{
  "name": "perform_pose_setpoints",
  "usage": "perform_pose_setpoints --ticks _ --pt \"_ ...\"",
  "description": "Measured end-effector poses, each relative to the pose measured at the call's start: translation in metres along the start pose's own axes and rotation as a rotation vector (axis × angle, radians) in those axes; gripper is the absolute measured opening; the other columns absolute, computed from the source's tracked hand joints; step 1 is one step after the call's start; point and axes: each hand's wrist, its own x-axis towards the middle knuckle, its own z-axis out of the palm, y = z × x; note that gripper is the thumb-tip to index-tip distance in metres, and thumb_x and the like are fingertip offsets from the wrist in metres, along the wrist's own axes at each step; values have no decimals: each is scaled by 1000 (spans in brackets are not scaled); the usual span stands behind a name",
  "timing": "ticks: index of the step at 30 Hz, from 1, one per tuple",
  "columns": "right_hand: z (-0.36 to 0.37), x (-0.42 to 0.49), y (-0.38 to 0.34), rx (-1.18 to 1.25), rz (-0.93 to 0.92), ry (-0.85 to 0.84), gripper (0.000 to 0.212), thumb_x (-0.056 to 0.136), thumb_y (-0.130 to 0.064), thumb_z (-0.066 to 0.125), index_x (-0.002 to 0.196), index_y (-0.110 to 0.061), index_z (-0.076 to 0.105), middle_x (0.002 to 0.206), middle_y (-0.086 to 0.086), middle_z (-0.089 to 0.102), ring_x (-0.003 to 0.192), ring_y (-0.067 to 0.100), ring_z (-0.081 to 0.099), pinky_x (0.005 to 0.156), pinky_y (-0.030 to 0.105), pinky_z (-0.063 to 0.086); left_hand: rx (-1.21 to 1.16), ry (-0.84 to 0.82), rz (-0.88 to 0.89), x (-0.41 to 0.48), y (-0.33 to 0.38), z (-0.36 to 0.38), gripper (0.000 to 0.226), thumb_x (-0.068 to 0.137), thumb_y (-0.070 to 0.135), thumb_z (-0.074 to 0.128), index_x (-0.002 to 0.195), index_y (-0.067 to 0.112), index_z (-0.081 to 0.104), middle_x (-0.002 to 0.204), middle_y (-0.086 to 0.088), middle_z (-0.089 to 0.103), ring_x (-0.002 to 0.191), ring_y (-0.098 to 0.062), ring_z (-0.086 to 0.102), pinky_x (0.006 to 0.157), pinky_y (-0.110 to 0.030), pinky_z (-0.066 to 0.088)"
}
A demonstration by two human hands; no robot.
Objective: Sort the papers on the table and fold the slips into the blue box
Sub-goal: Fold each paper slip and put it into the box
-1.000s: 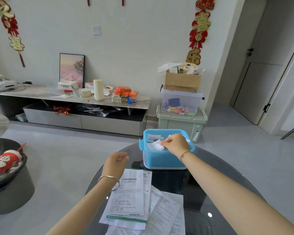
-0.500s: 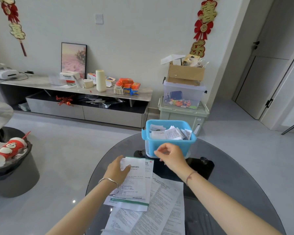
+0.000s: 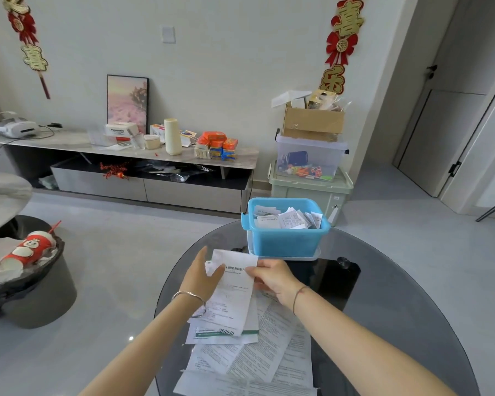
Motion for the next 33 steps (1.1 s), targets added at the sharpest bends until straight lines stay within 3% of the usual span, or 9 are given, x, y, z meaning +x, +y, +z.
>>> perform_pose_setpoints --ticks 2,5,8,11,16,20,25,29,33 --pt "-17 -10 -10 25 -41 -19 17 89 -9 64 105 -7 68 98 7 73 81 15 68 72 27 57 -124 -22 -13 -2 12 -5 64 90 30 63 145 13 35 135 -5 53 120 -25 54 98 -35 45" --pt "-54 -31 -17 93 -82 -5 14 90 -12 63 103 -11 68 95 3 74 80 12 69 64 21 53 -254 -211 -29 -10 32 -7 22 90 28 64 107 16 70 95 0 74 87 -16 68 72 -27 57" --pt "-93 -56 -12 54 -98 87 12 90 -13 64 101 -11 68 89 1 74 72 9 67 59 18 51 -160 -404 -2 -22 53 8 14 88 34 65 94 24 73 87 8 74 72 -4 65 55 -16 41" --pt "-127 -78 -1 30 -127 140 10 91 -13 63 100 -12 67 94 4 73 77 13 68 58 20 51 -262 -555 -15 -32 75 39 12 88 25 67 94 16 72 93 1 75 72 -7 65 61 -16 49" --pt "-169 -112 10 -96 -274 156 18 88 -9 65 105 -10 70 96 -2 74 81 7 70 66 19 54 -351 -479 215 -52 113 83 5 87 16 68 83 18 71 75 10 71 70 -5 65 69 -16 52" --pt "-194 -131 26 -332 -483 246 23 86 -2 66 97 -20 75 92 -13 74 87 -1 67 75 8 47 -109 -437 534 -64 120 112 20 83 16 72 103 21 74 102 8 71 92 -3 66 84 -11 49" --pt "-212 -136 72 -629 -431 171 48 80 10 61 93 -34 74 90 -38 65 96 -13 61 86 5 41 255 -548 677 -76 90 135 38 84 11 71 120 22 66 126 9 58 117 -3 52 93 4 28" --pt "-219 -136 97 -719 -374 99 45 81 5 63 96 -36 73 87 -48 58 98 -15 59 89 6 42 488 -629 698 -80 68 145 39 90 33 63 128 35 58 143 7 47 132 -10 43 109 -15 26" --pt "-224 -135 105 -780 -368 75 41 82 -6 70 92 -45 69 83 -53 53 95 -19 57 84 3 41 573 -615 744 -80 63 144 32 90 41 61 121 36 63 131 8 58 121 -11 51 104 -22 37"
